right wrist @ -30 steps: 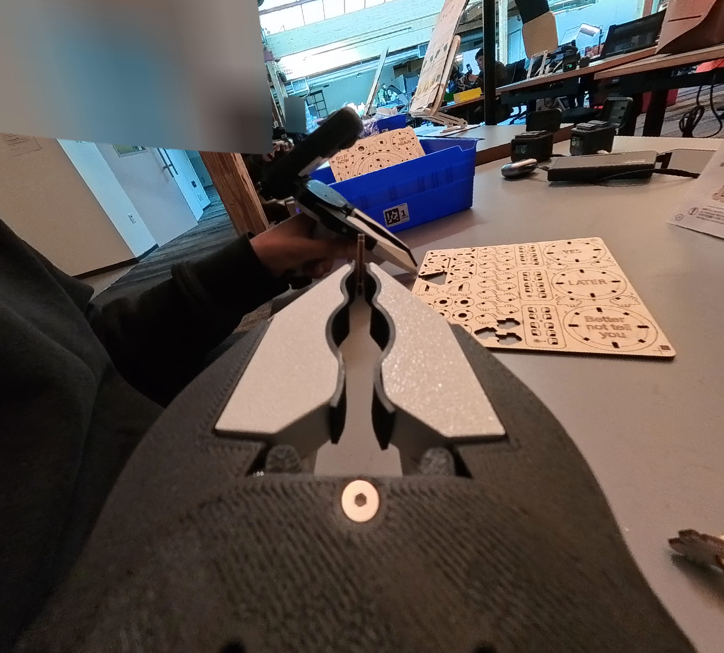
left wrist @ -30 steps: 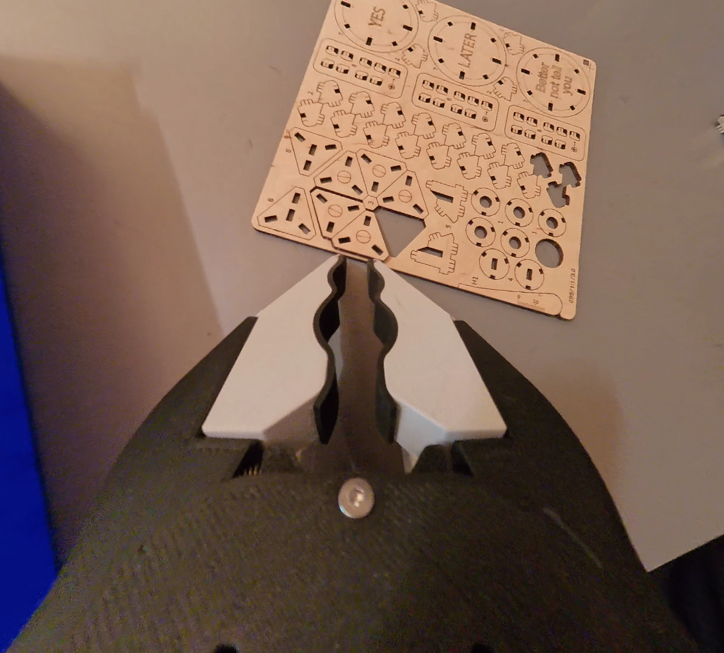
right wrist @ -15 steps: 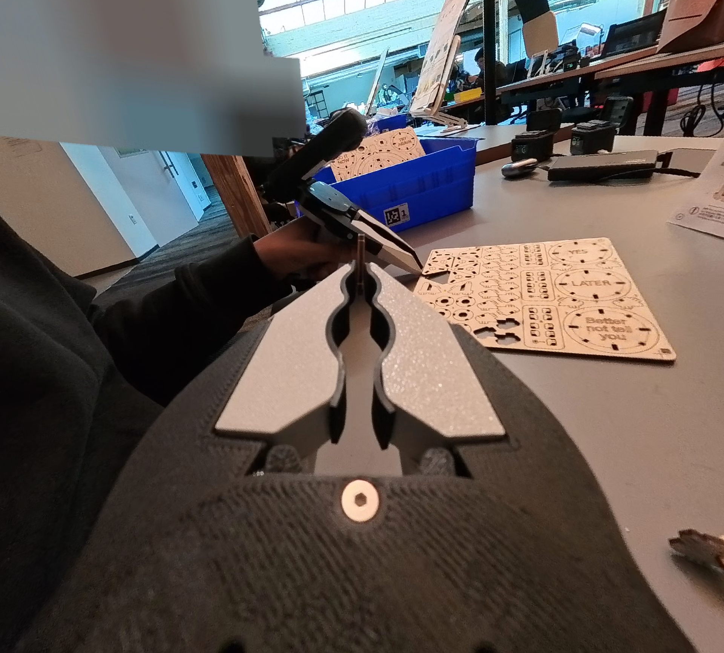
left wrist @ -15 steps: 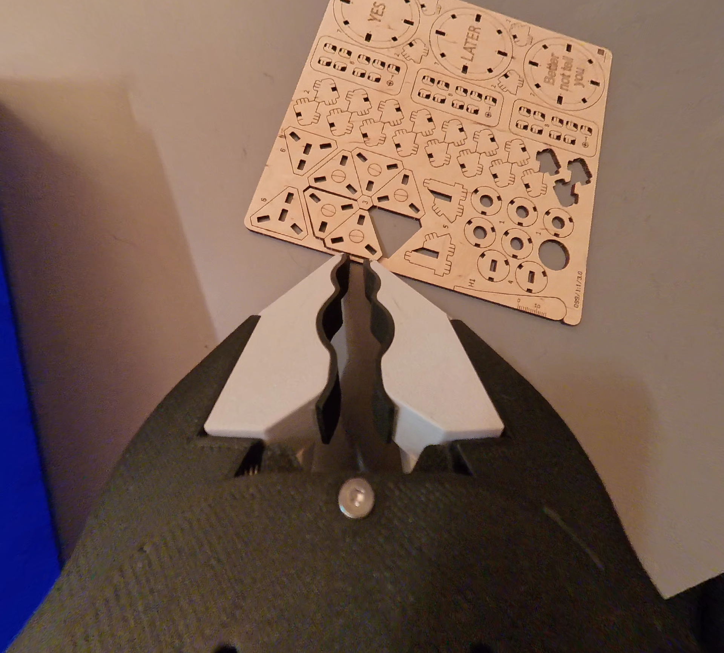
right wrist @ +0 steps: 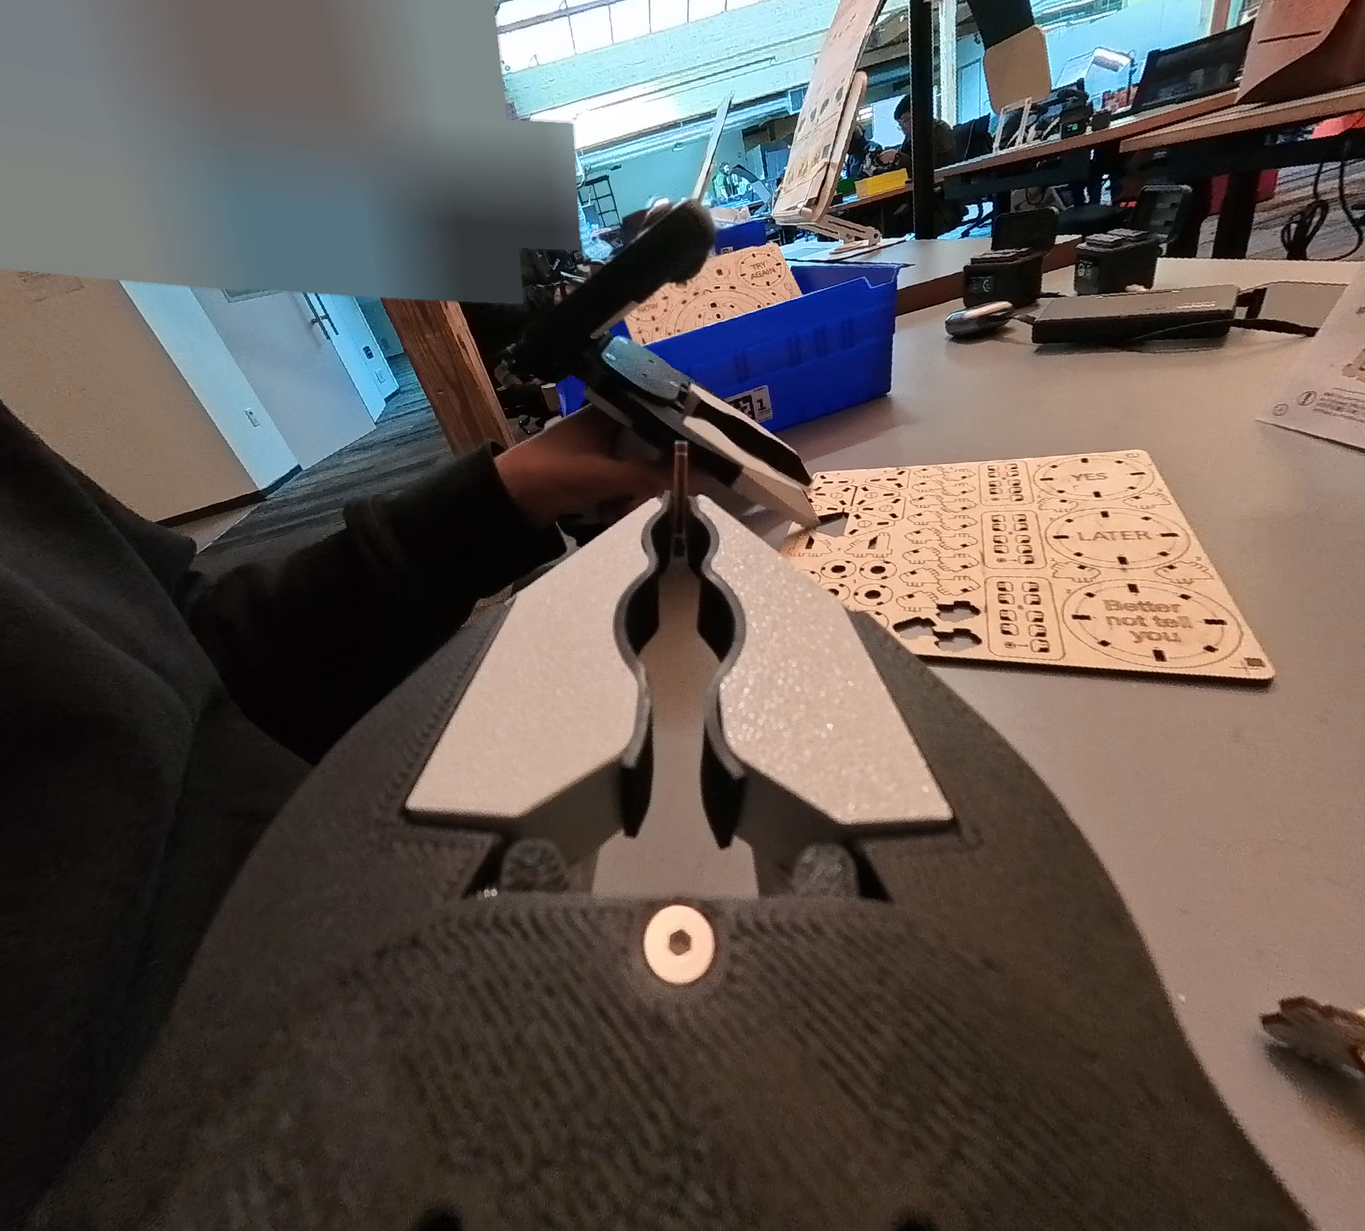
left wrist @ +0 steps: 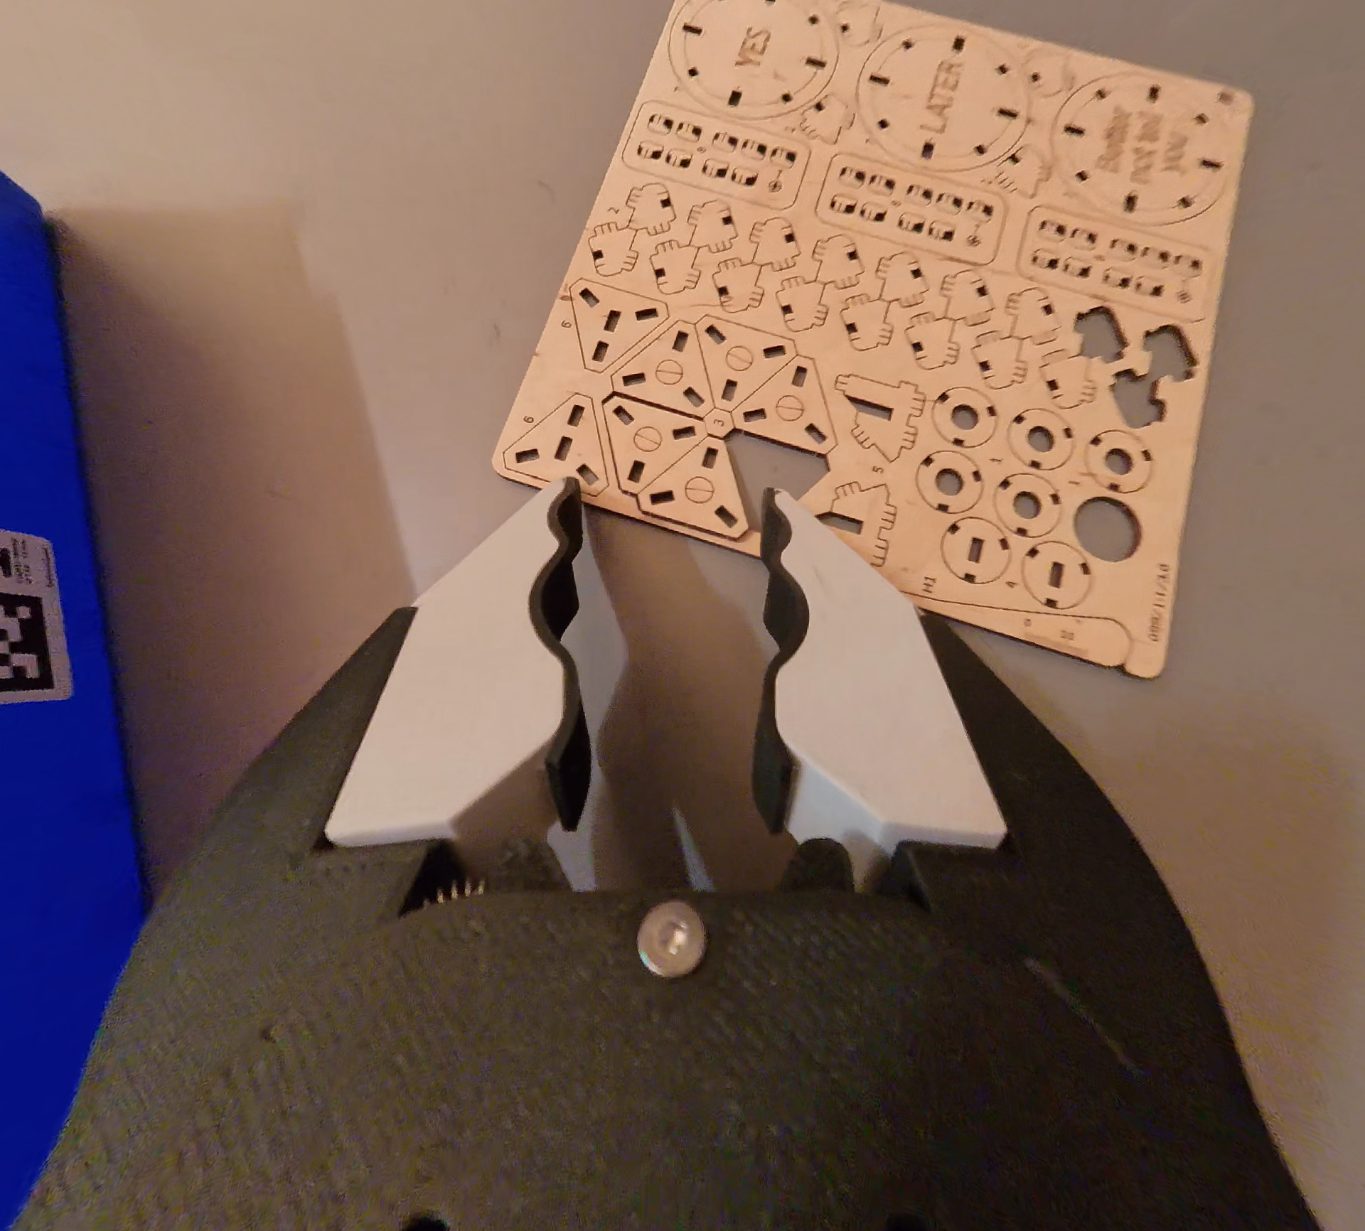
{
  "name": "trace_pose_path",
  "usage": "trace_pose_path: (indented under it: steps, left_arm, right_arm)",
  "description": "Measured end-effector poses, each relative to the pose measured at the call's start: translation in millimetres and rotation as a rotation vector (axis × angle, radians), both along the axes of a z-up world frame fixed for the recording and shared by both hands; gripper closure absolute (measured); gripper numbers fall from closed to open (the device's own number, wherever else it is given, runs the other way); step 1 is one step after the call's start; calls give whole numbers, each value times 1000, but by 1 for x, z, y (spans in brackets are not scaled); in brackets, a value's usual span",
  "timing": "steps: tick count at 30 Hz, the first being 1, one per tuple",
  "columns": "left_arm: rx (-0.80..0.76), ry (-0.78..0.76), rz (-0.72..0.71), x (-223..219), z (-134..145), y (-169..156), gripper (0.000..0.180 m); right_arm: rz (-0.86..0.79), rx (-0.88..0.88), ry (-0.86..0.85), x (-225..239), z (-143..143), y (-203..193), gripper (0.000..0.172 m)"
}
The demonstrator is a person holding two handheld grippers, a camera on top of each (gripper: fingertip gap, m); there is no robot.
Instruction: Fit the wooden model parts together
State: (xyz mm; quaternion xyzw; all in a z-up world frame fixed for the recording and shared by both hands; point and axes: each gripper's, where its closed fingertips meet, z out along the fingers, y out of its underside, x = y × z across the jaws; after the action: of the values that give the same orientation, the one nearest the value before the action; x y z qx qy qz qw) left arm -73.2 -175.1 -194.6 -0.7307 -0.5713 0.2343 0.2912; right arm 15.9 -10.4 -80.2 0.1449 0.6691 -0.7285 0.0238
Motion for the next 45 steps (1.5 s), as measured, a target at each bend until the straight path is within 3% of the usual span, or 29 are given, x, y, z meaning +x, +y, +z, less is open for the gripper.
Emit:
trace_pose_path:
  steps: [4,9,14,18,24,28,32,45]
  left_arm:
    - [-24,-13,-4,-1,-1,2,148]
    - [-12,7,-3,-1,3,1,149]
    - [-17,81,24,-3,18,-5,162]
    - [-22,86,32,-4,16,-6,158]
    - [-48,32,28,-5,4,-6,131]
    - [-33,0,32,-8,-2,-7,130]
    - [-29,-19,38,-7,0,-10,152]
    - [-25,12,103,-13,9,-12,151]
  right_arm:
    - [1,1,3,0,0,0,172]
    - [4,-3,-2,1,0,0,172]
    - [5,-5,-4,1,0,0,171]
    - [7,-5,-5,1,0,0,172]
    - [7,-11,-9,1,1,1,172]
    - [7,-7,-6,1,1,0,172]
    - [7,-11,-9,1,1,1,172]
    - [10,-14,-11,2,1,0,172]
